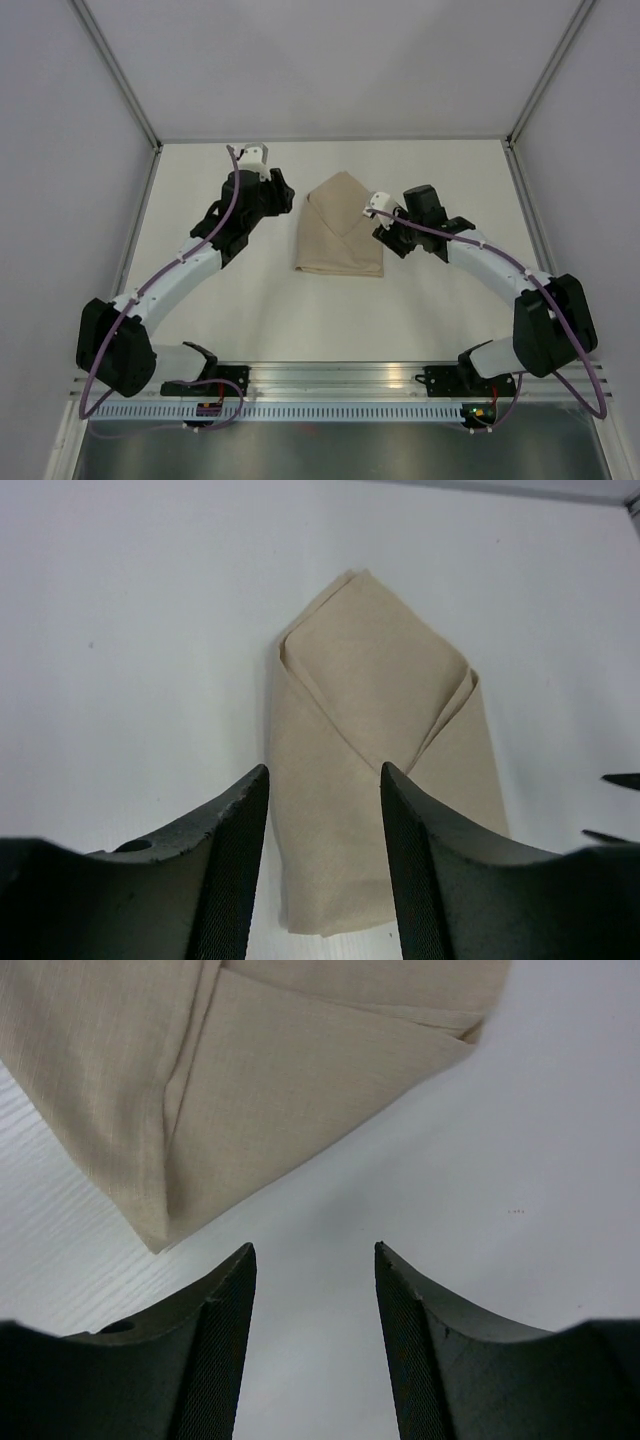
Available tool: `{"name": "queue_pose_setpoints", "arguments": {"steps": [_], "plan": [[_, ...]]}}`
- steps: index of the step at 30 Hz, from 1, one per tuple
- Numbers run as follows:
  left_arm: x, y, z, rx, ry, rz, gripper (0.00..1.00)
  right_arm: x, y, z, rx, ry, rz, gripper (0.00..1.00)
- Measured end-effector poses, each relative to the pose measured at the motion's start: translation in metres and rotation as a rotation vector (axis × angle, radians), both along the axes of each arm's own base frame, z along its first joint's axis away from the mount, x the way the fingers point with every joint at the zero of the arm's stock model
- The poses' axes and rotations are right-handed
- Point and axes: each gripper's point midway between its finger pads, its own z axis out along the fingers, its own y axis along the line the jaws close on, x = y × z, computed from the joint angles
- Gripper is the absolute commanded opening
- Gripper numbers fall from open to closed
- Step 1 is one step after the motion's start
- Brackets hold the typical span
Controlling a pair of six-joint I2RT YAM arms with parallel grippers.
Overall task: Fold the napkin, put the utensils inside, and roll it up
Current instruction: Roll the napkin with the utensil
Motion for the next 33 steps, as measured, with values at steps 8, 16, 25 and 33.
{"name": "queue_pose_setpoints", "arguments": {"steps": [8,16,25,33], "plan": [[-0.003,0.002,0.072,-0.074,-0.149,-0.002,0.56,-0.025,0.036,-0.02,-0.078,-0.044,0.206,0.57],[-0.004,0.0,0.081,-0.087,-0.162,-0.018,0.56,-0.05,0.095,-0.023,-0.095,-0.111,0.38,0.56],[-0.005,-0.004,0.084,-0.092,-0.165,-0.035,0.57,-0.074,0.124,-0.06,-0.166,-0.104,0.477,0.56],[-0.006,-0.007,0.082,-0.085,-0.164,-0.06,0.56,-0.069,0.13,-0.071,-0.194,-0.124,0.475,0.55]]}}
